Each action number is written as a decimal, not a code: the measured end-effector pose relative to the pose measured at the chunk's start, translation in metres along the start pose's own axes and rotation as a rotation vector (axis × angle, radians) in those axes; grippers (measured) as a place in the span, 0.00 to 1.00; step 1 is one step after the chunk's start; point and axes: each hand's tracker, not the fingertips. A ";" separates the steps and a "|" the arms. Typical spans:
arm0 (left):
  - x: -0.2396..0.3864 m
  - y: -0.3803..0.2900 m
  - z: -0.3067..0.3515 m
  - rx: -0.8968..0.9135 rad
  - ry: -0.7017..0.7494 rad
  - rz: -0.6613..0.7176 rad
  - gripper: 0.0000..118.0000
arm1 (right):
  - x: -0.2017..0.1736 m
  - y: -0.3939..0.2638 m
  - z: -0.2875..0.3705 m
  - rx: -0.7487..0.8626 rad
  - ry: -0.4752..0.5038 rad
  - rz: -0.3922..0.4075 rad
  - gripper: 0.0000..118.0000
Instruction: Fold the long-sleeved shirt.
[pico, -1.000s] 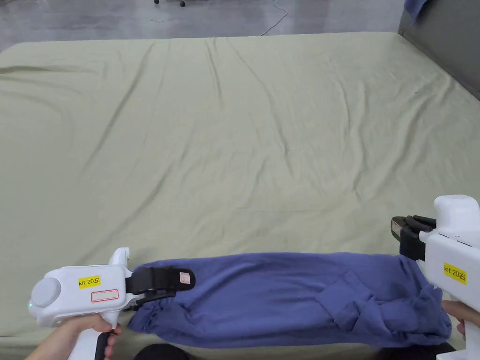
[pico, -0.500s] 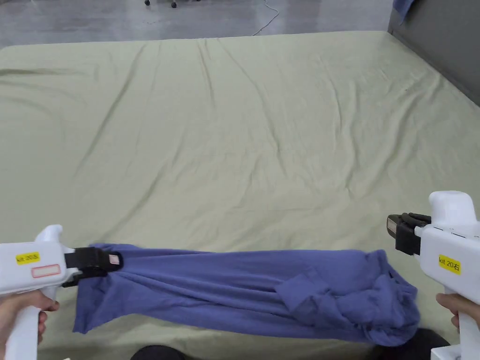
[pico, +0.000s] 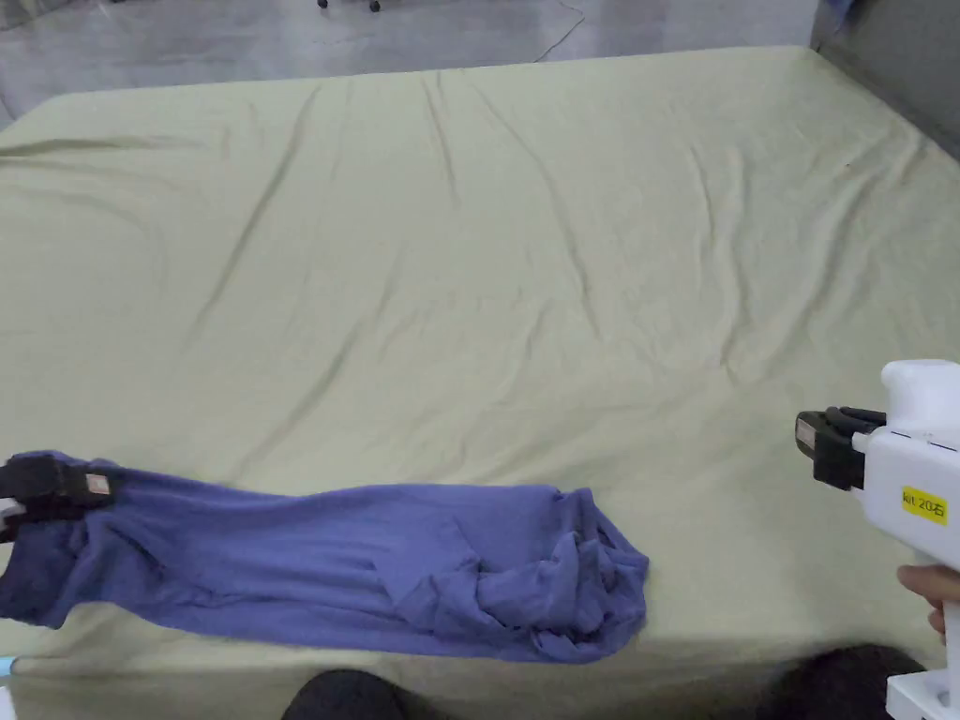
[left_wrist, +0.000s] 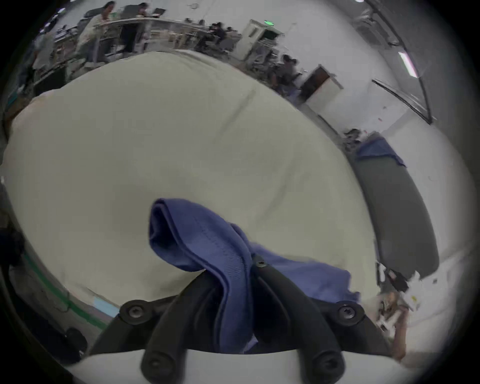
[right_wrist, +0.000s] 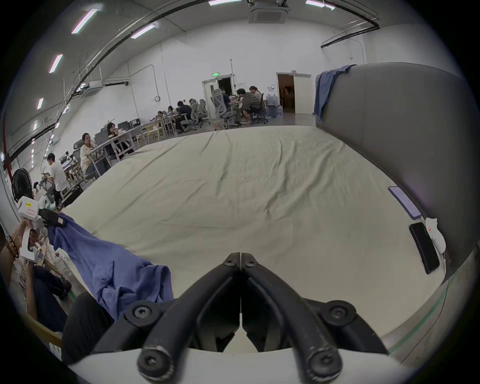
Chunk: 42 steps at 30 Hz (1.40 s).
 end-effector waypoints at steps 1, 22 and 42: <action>0.019 -0.005 -0.004 -0.018 -0.063 -0.001 0.05 | -0.002 0.000 0.000 0.002 0.001 0.001 0.00; 0.216 -0.093 -0.179 -0.289 -0.414 -0.001 1.00 | 0.005 -0.005 0.009 0.003 0.013 0.006 0.00; 0.314 -0.189 -0.184 -0.084 -0.075 -0.592 0.00 | 0.000 -0.007 0.007 -0.011 0.037 0.024 0.00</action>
